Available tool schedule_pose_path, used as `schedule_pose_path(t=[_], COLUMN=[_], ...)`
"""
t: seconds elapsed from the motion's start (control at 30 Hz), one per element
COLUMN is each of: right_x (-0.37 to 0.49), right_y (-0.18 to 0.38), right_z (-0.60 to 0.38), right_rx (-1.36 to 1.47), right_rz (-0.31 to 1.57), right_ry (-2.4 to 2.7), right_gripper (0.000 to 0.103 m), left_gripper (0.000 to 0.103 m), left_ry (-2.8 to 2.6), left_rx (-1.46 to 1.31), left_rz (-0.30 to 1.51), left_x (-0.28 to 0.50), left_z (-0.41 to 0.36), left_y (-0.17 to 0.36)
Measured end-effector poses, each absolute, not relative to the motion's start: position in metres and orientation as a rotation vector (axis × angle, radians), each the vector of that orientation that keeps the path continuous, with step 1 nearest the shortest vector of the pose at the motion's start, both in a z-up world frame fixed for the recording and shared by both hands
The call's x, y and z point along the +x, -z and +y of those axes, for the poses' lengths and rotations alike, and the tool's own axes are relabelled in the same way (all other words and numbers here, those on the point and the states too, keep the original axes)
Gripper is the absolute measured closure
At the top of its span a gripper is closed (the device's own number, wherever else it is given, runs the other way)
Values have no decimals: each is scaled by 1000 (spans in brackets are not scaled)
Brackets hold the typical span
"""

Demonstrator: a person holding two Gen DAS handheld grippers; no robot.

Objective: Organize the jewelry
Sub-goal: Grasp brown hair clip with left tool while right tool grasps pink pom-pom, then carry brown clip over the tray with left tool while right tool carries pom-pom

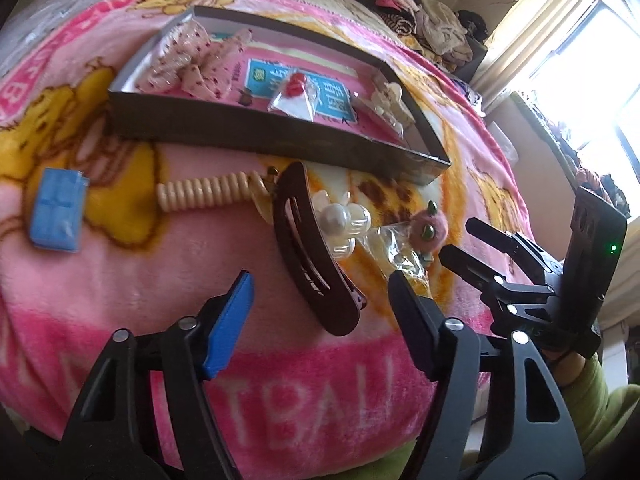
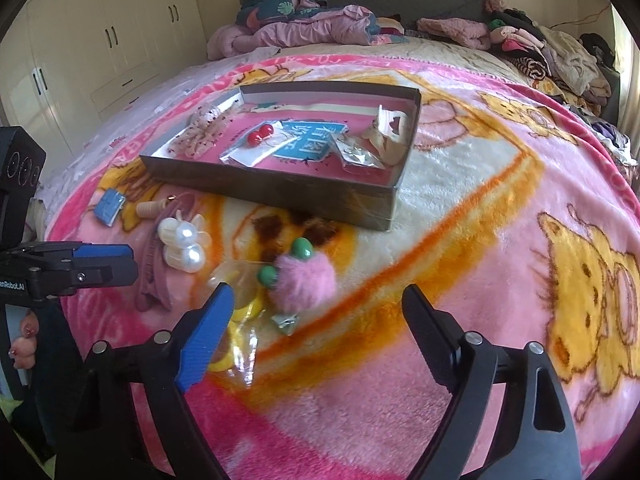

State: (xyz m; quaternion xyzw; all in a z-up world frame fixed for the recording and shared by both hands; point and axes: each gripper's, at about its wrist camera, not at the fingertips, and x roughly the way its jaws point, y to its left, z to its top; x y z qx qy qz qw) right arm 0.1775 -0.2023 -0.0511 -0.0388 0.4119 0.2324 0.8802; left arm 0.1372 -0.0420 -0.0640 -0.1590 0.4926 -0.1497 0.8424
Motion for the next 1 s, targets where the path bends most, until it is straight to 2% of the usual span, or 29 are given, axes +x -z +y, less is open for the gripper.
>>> schedule_pose_path(t=[0.3,0.47,0.7,0.8,1.0], right_x=[193,195,189,186,179], right_y=[61,63,59,56,49], right_z=[-197,-188,-186,-190,-192], right_rx=[-97,-107,-109,-101,-96], right_rz=[876,881,852,849,837], right_ry=[-528,-576,-579,-571,-570], right_gripper=[34,61,61,61,61], left_gripper=[51,64,79,93,94], left_ry=[300,287,273,277,286], left_rx=[-330,-301,-274,-277,-263], left_rz=[1071,1074,1065,1060,1045], left_x=[149,151,148,145,135], left_z=[-55,-61,-56,-52,-44], left_y=[75,79,82,80,77])
